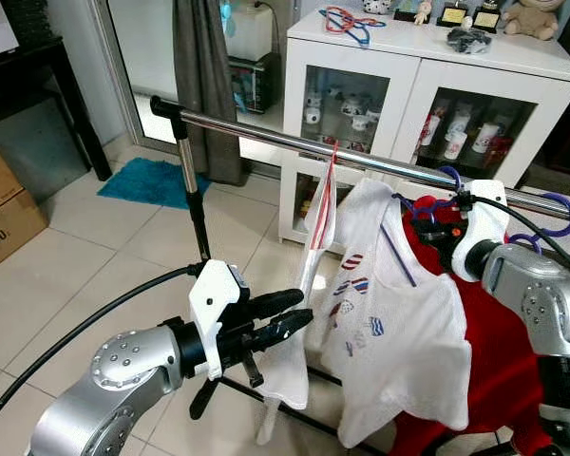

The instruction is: Hang hanger

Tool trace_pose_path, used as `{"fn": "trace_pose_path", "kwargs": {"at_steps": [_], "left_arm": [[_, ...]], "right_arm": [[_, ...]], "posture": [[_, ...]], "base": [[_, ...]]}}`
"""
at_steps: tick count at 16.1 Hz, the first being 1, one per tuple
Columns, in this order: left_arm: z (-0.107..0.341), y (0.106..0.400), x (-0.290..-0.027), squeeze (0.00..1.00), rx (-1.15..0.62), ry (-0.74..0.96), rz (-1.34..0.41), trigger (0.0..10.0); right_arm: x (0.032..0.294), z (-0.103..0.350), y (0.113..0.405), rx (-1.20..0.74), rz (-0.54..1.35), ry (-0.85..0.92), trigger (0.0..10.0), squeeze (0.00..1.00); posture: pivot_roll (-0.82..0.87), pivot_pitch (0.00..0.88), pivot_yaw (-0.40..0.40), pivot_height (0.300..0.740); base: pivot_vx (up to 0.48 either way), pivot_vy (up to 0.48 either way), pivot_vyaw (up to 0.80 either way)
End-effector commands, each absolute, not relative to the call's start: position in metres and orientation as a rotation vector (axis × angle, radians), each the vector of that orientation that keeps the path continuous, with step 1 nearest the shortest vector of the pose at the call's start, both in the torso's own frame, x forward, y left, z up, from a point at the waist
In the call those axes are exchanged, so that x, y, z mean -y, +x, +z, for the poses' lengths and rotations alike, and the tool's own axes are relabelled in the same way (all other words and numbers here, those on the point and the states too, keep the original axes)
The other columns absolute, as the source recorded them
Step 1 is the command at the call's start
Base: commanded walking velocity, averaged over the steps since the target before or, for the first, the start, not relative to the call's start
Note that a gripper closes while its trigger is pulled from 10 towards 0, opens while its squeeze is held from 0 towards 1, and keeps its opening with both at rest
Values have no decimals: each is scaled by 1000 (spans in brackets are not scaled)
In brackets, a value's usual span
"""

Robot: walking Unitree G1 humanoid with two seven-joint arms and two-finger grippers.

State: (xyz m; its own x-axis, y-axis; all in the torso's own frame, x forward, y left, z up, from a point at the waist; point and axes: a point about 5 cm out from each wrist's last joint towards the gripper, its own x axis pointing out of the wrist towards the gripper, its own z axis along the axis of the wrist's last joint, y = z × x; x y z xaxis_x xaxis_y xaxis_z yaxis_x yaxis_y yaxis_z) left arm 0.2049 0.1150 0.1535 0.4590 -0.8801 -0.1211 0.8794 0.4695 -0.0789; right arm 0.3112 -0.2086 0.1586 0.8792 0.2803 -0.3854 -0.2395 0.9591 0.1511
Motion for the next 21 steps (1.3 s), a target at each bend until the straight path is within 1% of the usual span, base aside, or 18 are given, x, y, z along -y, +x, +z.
{"fn": "trace_pose_path", "kwargs": {"at_steps": [1, 3, 5, 7, 8, 11, 12, 15, 18, 21], "left_arm": [[155, 205, -115, 0, -145, 6, -1098, 10000], [156, 205, -115, 0, -144, 10, -1092, 10000], [152, 214, -120, 0, -160, 30, -990, 10000], [153, 220, -122, 0, -130, 36, -922, 10000], [154, 224, -124, 0, -111, 57, -875, 10000], [155, 230, -125, 0, -85, 45, -806, 10000], [154, 230, -126, 0, -95, 38, -797, 10000], [150, 229, -124, 0, -104, 48, -795, 10000], [151, 229, -123, 0, -99, 41, -785, 10000], [152, 230, -122, 0, -96, 40, -786, 10000]], "right_arm": [[208, 170, 312, -368, 275, 98, 0, 0], [207, 174, 312, -332, 263, 80, 0, 0], [208, 181, 307, -290, 236, 80, 0, 0], [205, 187, 299, -254, 271, 59, 0, 0], [199, 194, 289, -188, 313, 33, 0, 0], [191, 193, 270, -177, 356, 35, 0, 0], [188, 189, 265, -183, 365, 15, 0, 0], [172, 176, 255, -185, 381, 56, 0, 0], [175, 165, 254, -203, 305, 71, 0, 0], [174, 159, 255, -213, 280, 68, 0, 0]], "posture": [[106, 0, -17, 740], [107, 0, -16, 740], [104, 0, -17, 740], [104, 0, -20, 740], [102, 0, -21, 740], [96, 0, -20, 740], [93, 0, -18, 740], [92, 0, -22, 740], [94, 0, -33, 740], [94, 0, -38, 740]], "base": [[0, 0, 0], [0, 0, 0], [0, 0, 0], [0, 0, 0], [0, 0, 0], [0, 0, 0], [0, 0, 0], [0, 0, 0], [0, 0, 0], [0, 0, 0]]}}
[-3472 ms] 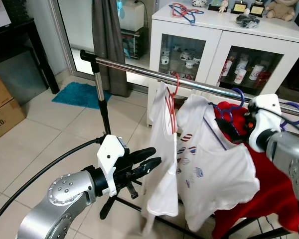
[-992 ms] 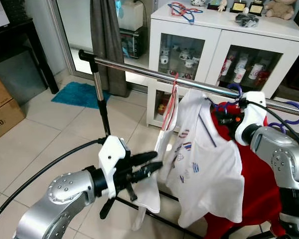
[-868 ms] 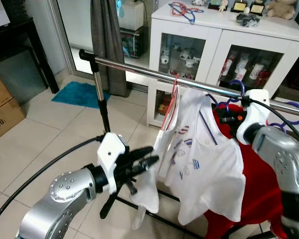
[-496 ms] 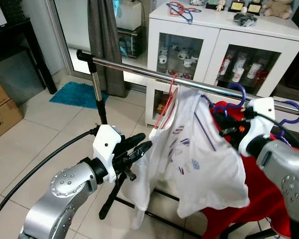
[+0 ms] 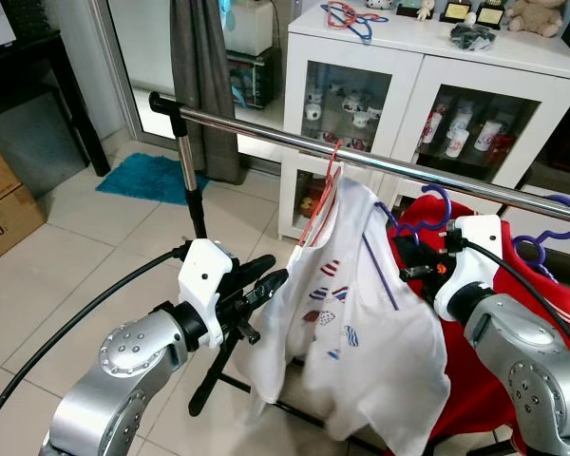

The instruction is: Hang hanger

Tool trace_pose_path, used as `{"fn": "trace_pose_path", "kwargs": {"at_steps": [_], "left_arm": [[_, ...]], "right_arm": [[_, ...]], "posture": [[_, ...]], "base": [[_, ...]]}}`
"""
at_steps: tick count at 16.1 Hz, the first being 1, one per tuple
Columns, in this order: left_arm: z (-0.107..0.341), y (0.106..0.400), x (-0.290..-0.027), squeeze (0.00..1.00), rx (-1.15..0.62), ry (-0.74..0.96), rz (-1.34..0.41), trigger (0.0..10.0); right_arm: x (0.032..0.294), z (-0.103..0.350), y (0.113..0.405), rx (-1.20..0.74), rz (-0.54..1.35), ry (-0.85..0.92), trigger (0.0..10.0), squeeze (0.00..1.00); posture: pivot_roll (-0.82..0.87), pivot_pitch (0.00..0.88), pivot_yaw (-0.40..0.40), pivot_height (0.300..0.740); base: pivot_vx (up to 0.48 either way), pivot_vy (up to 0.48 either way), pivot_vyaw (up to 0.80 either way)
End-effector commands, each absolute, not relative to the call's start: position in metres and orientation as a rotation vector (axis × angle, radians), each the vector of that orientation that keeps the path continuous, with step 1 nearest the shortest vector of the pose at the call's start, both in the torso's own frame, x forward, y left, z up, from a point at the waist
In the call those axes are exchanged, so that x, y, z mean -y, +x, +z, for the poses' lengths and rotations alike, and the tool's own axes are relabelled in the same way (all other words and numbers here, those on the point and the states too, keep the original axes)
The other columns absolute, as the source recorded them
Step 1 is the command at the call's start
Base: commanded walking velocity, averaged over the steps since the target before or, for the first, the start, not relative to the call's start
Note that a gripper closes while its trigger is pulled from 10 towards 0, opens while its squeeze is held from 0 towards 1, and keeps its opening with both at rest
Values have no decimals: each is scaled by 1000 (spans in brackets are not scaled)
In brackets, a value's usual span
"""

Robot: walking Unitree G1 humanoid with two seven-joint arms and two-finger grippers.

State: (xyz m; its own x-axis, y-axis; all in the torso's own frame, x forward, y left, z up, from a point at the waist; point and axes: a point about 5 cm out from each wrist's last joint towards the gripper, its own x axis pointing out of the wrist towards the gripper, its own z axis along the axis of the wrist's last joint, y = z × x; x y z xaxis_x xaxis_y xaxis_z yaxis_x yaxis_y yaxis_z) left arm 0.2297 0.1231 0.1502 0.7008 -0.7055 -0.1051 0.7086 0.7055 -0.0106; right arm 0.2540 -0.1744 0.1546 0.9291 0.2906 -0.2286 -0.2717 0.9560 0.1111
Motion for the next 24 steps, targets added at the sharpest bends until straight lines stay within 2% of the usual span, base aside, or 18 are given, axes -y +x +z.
{"fn": "trace_pose_path", "kwargs": {"at_steps": [1, 24], "left_arm": [[152, 230, -121, 0, -95, 38, -787, 10000], [155, 233, -122, 0, -92, 40, -794, 10000]], "right_arm": [[174, 158, 255, -216, 278, 68, 0, 0], [162, 155, 256, -211, 296, 66, 0, 0]], "posture": [[94, 0, -40, 740], [93, 0, -38, 740]], "base": [[0, 0, 0], [-262, 0, 0]]}}
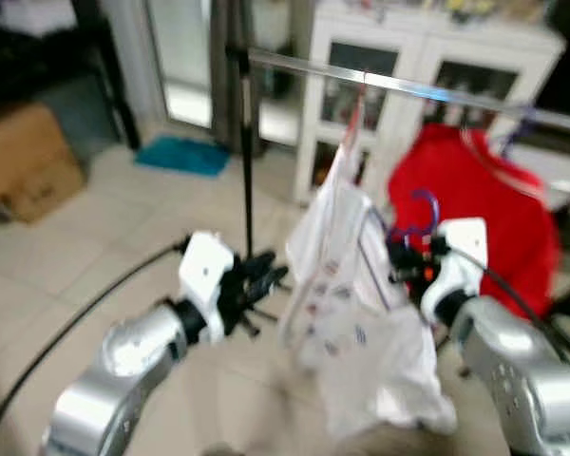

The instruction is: Hang hanger

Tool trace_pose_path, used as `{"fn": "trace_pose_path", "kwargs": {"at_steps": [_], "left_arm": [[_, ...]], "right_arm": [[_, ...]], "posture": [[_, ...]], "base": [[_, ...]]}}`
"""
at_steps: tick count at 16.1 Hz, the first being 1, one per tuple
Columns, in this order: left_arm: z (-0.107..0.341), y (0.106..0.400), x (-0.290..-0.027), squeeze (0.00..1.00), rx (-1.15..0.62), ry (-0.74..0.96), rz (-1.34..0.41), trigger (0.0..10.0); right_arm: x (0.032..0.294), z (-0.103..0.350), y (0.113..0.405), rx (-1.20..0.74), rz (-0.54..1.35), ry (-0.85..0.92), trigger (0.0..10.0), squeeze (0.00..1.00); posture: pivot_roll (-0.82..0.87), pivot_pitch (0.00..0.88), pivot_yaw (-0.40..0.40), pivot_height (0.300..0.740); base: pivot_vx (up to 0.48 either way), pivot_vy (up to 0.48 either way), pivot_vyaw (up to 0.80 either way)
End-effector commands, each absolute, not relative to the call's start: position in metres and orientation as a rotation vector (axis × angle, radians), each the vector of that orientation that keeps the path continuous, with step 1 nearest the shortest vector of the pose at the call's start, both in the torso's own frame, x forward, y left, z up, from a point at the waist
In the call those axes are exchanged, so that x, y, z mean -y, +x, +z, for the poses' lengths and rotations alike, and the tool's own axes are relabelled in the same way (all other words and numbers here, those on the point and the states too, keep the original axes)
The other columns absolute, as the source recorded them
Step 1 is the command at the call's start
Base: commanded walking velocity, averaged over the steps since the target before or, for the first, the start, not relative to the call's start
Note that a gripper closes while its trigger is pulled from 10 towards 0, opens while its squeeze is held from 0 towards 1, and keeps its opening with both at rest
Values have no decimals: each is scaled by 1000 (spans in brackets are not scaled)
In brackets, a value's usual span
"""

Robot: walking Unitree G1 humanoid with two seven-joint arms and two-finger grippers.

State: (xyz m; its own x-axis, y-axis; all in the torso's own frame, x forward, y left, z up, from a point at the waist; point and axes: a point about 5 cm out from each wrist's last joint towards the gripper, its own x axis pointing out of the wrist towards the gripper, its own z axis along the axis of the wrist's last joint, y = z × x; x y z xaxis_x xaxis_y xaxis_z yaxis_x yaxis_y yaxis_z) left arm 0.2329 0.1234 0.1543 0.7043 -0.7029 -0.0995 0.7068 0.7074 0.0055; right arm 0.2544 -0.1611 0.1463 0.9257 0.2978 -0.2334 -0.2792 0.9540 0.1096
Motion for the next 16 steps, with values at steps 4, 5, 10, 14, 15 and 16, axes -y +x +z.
{"fn": "trace_pose_path", "kwargs": {"at_steps": [4, 5, 10, 14, 15, 16], "left_arm": [[155, 236, -121, 0, -95, 51, -802, 10000], [154, 239, -120, 0, -103, 43, -803, 10000], [166, 279, -121, 1000, -21, 143, -675, 10000], [172, 304, -117, 290, 10, 172, -571, 10000], [172, 306, -116, 0, 16, 172, -560, 10000], [171, 308, -115, 0, 18, 170, -561, 10000]], "right_arm": [[155, 160, 257, -190, 349, 89, 0, 0], [151, 163, 257, -178, 383, 108, 0, 0], [129, 176, 263, -124, 578, 153, 0, 0], [115, 186, 261, -99, 705, 188, 0, 0], [113, 186, 261, -98, 719, 188, 0, 0], [112, 187, 260, -96, 725, 188, 0, 0]], "posture": [[89, 0, -22, 740], [88, 0, -21, 740], [89, 0, -23, 740], [87, 0, -25, 740], [84, 0, -24, 740], [84, 0, -24, 740]], "base": [[-212, 0, 0], [0, 0, 0], [0, 0, 0], [0, 0, 0], [0, 0, 0], [0, 0, 0]]}}
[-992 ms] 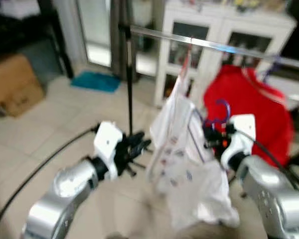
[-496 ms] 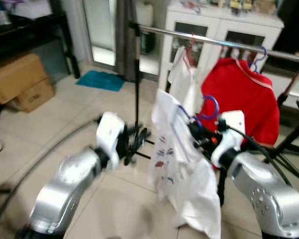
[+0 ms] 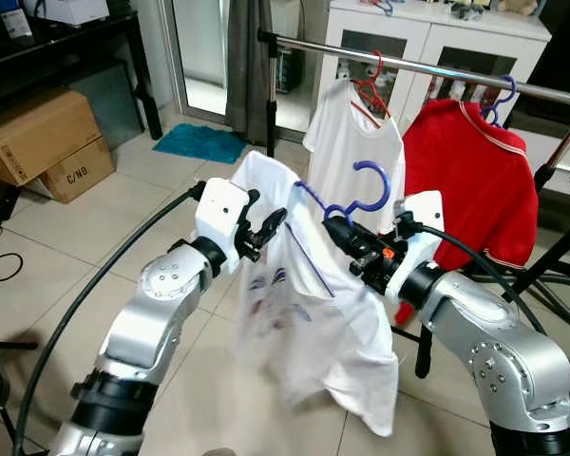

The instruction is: Hang hanger

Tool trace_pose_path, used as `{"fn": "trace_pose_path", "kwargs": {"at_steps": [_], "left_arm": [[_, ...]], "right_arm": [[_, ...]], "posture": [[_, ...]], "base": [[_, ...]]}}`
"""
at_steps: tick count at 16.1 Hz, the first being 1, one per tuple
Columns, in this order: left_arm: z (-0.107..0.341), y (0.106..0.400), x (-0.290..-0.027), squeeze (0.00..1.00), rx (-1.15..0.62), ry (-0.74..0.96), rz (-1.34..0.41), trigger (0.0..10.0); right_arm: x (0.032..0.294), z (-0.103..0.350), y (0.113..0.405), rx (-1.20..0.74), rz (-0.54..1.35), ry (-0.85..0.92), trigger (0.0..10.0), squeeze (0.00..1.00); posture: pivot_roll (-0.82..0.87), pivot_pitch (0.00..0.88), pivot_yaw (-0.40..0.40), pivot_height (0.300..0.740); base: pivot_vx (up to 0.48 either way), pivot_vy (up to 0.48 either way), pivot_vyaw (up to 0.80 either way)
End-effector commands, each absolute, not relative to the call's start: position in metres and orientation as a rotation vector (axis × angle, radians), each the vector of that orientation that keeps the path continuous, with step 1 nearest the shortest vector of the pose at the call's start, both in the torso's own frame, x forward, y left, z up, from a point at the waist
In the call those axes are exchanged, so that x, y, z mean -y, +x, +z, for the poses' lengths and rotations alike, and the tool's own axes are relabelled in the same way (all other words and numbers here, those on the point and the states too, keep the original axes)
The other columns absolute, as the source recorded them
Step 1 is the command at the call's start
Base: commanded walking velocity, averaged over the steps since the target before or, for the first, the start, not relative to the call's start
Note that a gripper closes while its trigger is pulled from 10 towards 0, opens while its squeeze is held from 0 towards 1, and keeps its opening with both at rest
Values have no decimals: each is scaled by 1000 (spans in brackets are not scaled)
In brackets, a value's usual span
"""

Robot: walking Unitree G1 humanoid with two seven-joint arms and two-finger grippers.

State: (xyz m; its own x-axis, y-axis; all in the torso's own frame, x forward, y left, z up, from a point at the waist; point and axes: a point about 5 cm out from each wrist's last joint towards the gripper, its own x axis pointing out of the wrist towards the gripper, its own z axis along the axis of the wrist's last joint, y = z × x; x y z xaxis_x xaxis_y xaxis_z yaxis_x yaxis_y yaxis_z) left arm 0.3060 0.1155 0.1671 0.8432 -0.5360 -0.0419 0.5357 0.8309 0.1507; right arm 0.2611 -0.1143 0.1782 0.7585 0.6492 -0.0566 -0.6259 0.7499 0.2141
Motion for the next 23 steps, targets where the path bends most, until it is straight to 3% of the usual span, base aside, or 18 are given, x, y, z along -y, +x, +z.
{"fn": "trace_pose_path", "kwargs": {"at_steps": [1, 4, 5, 23], "left_arm": [[170, 309, -114, 0, 21, 164, -564, 10000], [169, 313, -108, 0, 30, 157, -600, 9686], [168, 315, -106, 0, 31, 156, -607, 0], [164, 322, -110, 0, 37, 158, -591, 0]], "right_arm": [[111, 188, 259, -91, 732, 200, 0, 0], [110, 191, 257, -83, 759, 216, 0, 0], [108, 192, 255, -80, 777, 221, 0, 0], [107, 194, 251, -77, 809, 250, 0, 0]], "posture": [[84, 0, -24, 740], [81, 0, -25, 740], [81, 0, -25, 740], [78, 0, -15, 740]], "base": [[0, 0, 0], [0, 0, 0], [0, 0, 0], [0, 0, 0]]}}
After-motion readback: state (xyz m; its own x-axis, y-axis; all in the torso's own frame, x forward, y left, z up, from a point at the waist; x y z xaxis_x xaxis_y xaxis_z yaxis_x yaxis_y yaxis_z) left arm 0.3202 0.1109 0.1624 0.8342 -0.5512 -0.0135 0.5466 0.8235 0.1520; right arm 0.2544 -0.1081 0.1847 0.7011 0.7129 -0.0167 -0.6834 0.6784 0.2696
